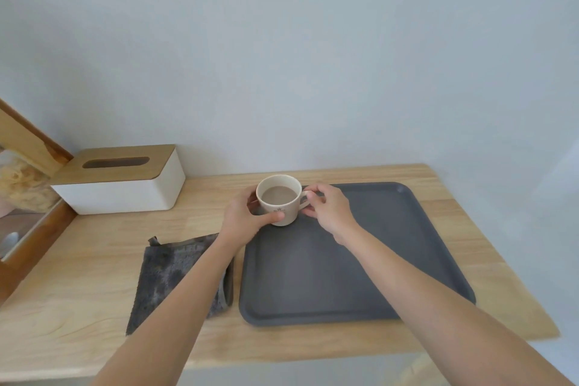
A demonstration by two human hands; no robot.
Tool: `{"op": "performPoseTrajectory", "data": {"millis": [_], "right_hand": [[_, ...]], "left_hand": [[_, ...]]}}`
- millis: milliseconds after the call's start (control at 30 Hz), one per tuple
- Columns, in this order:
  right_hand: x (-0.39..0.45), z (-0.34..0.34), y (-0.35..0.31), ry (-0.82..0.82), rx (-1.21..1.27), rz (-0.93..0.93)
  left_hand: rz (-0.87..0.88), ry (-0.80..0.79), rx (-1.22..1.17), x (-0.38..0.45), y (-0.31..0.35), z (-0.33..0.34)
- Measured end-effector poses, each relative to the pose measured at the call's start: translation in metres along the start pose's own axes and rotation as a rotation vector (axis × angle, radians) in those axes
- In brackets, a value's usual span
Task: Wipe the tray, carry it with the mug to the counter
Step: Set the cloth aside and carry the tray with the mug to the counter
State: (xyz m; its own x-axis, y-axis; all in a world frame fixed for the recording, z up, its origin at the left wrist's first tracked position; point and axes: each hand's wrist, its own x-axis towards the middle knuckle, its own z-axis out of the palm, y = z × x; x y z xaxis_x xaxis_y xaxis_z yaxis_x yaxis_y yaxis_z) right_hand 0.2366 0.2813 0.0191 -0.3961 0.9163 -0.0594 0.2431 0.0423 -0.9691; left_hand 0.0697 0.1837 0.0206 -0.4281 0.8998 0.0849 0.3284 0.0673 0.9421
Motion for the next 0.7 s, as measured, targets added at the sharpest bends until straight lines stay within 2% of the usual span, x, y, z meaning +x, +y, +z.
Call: {"op": "performPoseTrajectory", "data": {"millis": [433, 700], "right_hand": [[-0.045, -0.093, 0.013, 0.043, 0.045, -0.025], [-0.065, -0.112, 0.032, 0.054, 0.052, 0.005]], "left_hand": [[0.067, -0.008, 0.034, -0.033, 0.034, 0.075], [0.028, -0.03, 0.076, -0.052, 0.031, 0.101]]}}
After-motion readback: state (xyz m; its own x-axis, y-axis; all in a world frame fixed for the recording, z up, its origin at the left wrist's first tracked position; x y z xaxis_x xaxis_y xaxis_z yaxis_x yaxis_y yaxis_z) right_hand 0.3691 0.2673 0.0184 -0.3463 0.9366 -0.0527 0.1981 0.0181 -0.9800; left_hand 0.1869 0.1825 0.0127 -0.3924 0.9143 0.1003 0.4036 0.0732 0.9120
